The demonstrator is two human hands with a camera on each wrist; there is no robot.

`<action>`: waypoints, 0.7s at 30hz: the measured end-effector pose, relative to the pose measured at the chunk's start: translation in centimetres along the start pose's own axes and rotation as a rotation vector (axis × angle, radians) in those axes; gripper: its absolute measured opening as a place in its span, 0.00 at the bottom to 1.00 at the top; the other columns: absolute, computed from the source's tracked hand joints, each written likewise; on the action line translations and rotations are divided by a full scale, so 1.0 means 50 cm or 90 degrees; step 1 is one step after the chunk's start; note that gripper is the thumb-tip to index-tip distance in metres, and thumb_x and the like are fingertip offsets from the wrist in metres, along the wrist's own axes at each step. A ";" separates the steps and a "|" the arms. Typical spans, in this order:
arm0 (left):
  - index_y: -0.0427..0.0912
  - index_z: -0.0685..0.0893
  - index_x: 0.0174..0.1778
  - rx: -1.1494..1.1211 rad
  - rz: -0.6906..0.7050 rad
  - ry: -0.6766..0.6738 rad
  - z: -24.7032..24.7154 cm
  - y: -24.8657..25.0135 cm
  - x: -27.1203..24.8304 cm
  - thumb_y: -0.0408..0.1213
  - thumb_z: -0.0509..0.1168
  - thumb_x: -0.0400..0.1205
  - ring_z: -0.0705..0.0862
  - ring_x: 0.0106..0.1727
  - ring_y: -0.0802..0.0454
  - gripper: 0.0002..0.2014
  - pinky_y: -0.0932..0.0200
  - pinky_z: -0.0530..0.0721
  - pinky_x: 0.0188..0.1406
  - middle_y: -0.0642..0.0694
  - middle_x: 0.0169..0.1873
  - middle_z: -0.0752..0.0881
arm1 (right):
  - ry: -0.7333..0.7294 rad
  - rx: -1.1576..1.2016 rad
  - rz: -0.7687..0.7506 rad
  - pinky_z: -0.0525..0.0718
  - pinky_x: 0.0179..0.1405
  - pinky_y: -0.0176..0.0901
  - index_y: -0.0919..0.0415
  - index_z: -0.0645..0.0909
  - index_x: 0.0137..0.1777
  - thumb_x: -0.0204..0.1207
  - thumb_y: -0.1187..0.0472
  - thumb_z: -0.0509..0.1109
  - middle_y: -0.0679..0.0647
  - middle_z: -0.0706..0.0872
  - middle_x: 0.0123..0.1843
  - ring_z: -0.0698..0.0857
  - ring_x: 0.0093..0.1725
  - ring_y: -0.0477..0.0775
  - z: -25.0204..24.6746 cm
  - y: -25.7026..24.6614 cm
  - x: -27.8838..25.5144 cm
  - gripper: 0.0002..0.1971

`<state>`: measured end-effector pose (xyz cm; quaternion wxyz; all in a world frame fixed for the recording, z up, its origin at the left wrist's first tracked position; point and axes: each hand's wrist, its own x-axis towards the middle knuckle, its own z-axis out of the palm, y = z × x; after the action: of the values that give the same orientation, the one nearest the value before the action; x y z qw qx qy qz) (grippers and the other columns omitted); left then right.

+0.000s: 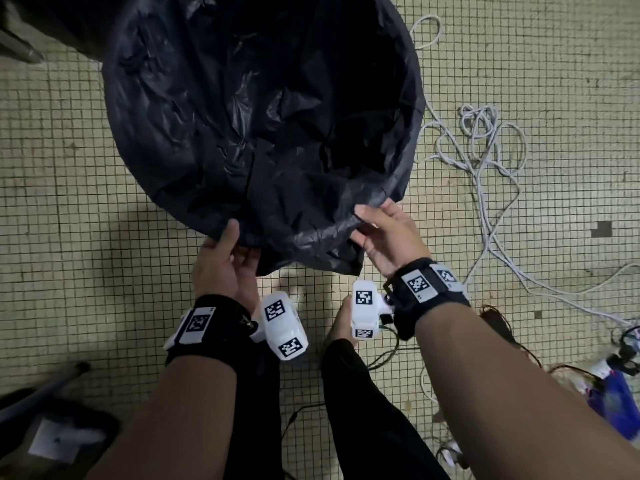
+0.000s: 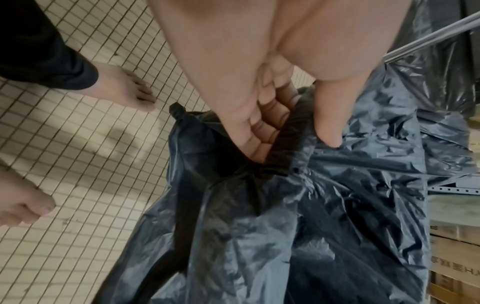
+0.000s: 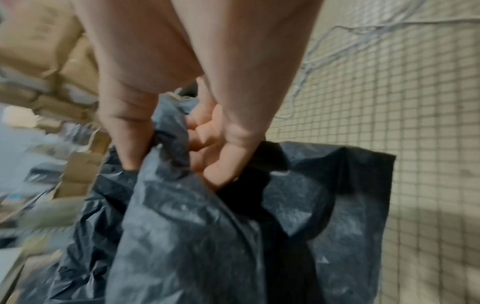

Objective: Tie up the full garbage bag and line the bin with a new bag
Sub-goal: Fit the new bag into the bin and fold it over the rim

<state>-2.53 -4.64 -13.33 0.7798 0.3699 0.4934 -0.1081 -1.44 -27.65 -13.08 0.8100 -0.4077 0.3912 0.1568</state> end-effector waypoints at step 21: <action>0.44 0.73 0.81 0.117 -0.090 0.027 -0.011 -0.029 -0.044 0.57 0.76 0.75 0.77 0.78 0.42 0.40 0.48 0.80 0.72 0.42 0.79 0.76 | 0.080 0.096 0.132 0.90 0.53 0.47 0.59 0.78 0.49 0.70 0.72 0.77 0.58 0.87 0.48 0.86 0.45 0.53 0.045 0.054 -0.056 0.13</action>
<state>-4.78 -5.70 -12.27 0.7226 0.4064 0.5223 -0.1998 -3.64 -24.04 -11.57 0.7917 -0.3119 0.4920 0.1840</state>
